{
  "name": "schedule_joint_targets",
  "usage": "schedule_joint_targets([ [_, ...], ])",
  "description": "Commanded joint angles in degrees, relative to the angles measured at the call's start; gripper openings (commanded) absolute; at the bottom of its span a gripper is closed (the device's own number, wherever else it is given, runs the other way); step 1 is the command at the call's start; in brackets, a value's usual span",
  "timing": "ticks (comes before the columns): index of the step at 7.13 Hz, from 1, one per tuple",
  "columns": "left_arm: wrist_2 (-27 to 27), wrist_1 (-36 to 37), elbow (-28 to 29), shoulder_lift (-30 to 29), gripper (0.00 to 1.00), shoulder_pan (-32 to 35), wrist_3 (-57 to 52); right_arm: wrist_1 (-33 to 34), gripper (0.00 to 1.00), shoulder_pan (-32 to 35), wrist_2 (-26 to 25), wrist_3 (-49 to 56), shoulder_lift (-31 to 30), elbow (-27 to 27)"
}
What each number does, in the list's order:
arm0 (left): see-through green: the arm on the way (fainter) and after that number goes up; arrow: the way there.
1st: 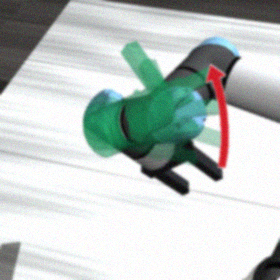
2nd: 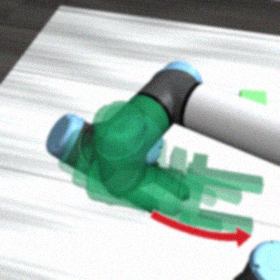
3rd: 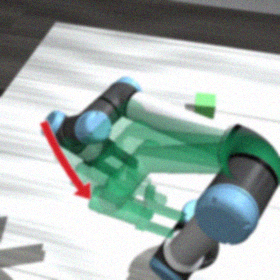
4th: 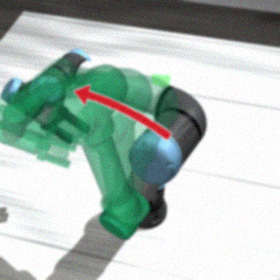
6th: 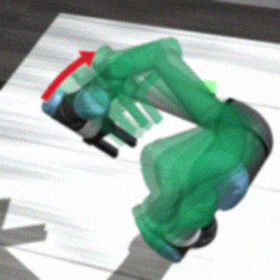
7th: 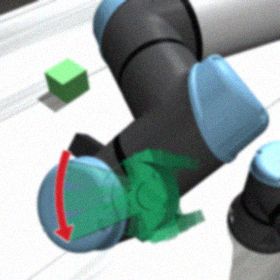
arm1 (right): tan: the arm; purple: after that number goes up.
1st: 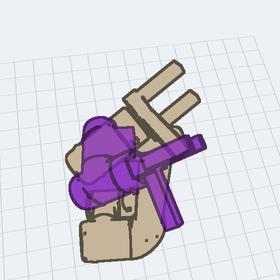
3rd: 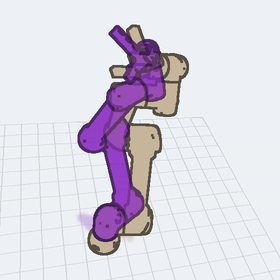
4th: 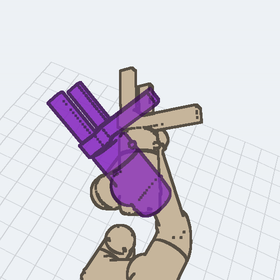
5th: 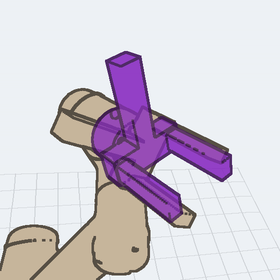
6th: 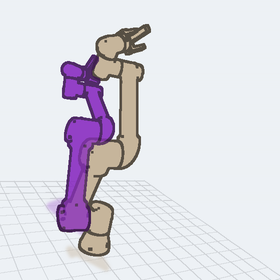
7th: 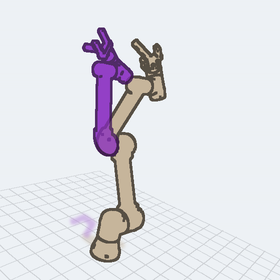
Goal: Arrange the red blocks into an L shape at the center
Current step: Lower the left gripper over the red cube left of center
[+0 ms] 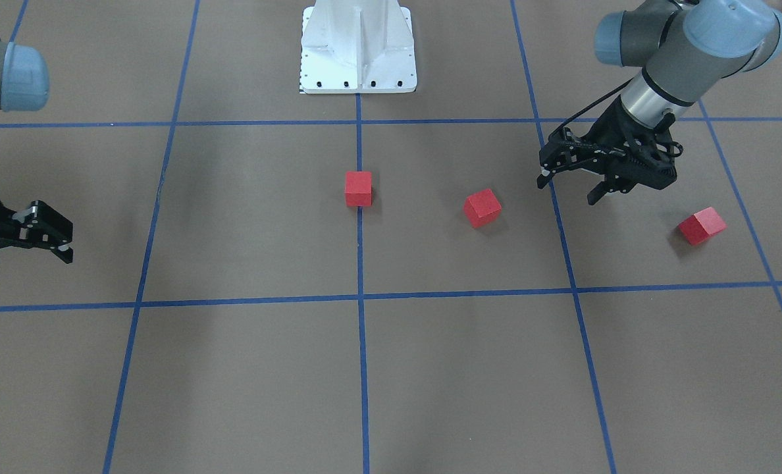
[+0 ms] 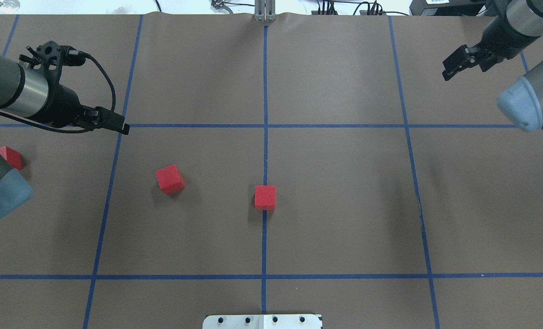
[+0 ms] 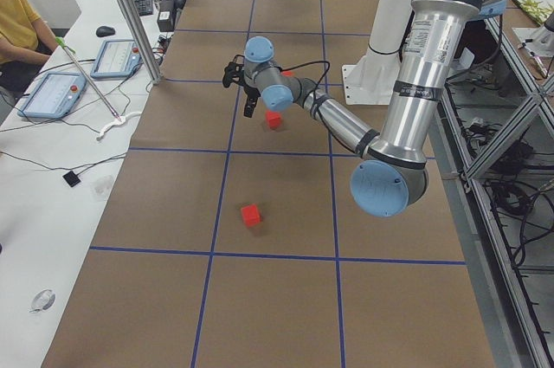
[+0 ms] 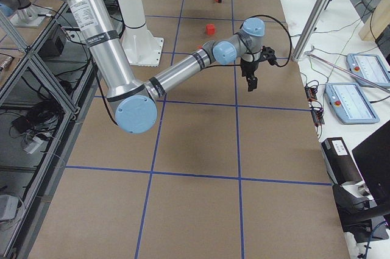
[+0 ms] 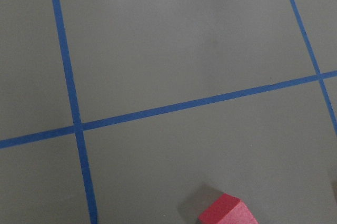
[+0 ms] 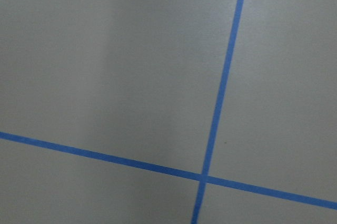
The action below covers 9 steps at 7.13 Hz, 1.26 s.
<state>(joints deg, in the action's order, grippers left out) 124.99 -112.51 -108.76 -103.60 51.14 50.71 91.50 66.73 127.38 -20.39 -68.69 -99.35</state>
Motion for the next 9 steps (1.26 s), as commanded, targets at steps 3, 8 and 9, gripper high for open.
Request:
schedule_joint_targets([
  [3,-2.2,6.5,-0.8,-2.6,1.0,-2.3,4.7,-1.1,1.0,6.1,1.8,8.9,-8.2,1.2],
  [8,-10.0,17.4,-0.3,-8.9,1.0,-11.7,15.0,-5.7,1.0,6.1,1.5,8.0,-13.4,1.5],
  [9,-11.5,17.4,-0.2,-9.2,1.0,-12.6,15.9,-5.8,1.0,6.1,1.5,8.0,-13.4,1.5],
])
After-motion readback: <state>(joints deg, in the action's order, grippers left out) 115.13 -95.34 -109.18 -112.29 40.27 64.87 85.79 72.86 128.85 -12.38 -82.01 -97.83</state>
